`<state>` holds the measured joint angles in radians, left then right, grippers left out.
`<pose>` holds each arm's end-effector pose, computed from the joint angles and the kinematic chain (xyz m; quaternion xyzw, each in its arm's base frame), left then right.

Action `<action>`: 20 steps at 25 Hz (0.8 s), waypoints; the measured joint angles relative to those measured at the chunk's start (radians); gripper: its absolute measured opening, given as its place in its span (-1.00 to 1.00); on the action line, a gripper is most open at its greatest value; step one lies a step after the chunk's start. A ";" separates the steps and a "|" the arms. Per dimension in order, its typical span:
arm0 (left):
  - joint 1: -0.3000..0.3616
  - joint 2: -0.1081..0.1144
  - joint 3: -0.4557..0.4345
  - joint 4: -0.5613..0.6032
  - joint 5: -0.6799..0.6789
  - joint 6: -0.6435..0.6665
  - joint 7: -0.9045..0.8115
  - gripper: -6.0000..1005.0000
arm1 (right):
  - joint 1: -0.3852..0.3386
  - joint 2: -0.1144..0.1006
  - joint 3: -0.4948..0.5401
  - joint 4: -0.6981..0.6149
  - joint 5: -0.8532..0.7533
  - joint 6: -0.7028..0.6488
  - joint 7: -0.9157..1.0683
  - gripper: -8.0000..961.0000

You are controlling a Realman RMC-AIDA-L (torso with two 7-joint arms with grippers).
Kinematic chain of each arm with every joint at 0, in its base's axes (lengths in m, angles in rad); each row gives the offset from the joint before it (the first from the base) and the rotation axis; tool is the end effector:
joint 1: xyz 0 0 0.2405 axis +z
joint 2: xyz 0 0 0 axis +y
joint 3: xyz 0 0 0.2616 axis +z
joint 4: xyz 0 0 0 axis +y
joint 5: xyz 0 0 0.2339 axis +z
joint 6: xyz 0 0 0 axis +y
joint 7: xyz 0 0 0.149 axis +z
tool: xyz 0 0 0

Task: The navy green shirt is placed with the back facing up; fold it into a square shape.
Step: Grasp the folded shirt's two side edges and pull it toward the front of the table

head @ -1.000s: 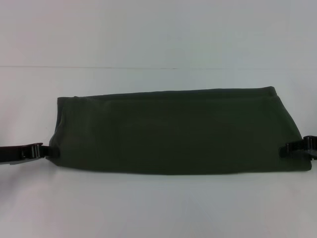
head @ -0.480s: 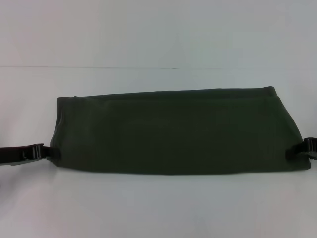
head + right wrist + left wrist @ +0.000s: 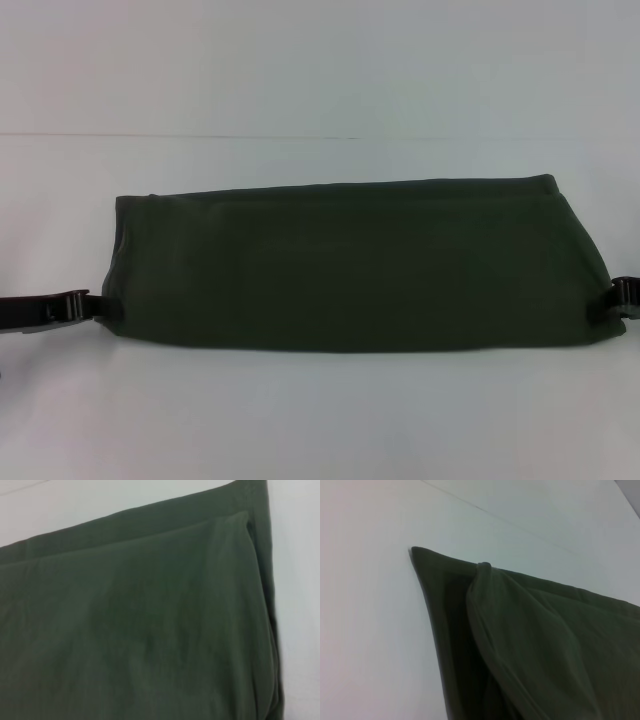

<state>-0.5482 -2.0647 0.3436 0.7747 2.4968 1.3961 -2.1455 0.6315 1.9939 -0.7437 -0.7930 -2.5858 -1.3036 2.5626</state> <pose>-0.3626 0.3573 0.0446 -0.7560 -0.5991 -0.1447 0.2205 0.3307 0.4025 0.0450 -0.7394 0.6309 0.0038 0.2350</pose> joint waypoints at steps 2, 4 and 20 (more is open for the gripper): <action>-0.001 0.000 0.000 0.000 0.000 0.000 0.001 -0.98 | 0.000 0.000 0.000 0.000 0.000 0.000 0.000 -0.90; -0.001 0.000 0.000 0.000 0.001 0.001 0.001 -0.98 | 0.000 0.000 0.000 0.000 0.000 -0.001 0.000 -0.91; 0.003 0.021 -0.014 0.070 0.097 0.261 -0.023 -0.98 | -0.036 -0.047 0.021 -0.011 0.008 -0.257 -0.070 -0.93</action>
<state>-0.5451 -2.0437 0.3298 0.8447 2.5940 1.6569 -2.1689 0.5955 1.9464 -0.7223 -0.8043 -2.5776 -1.5604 2.4922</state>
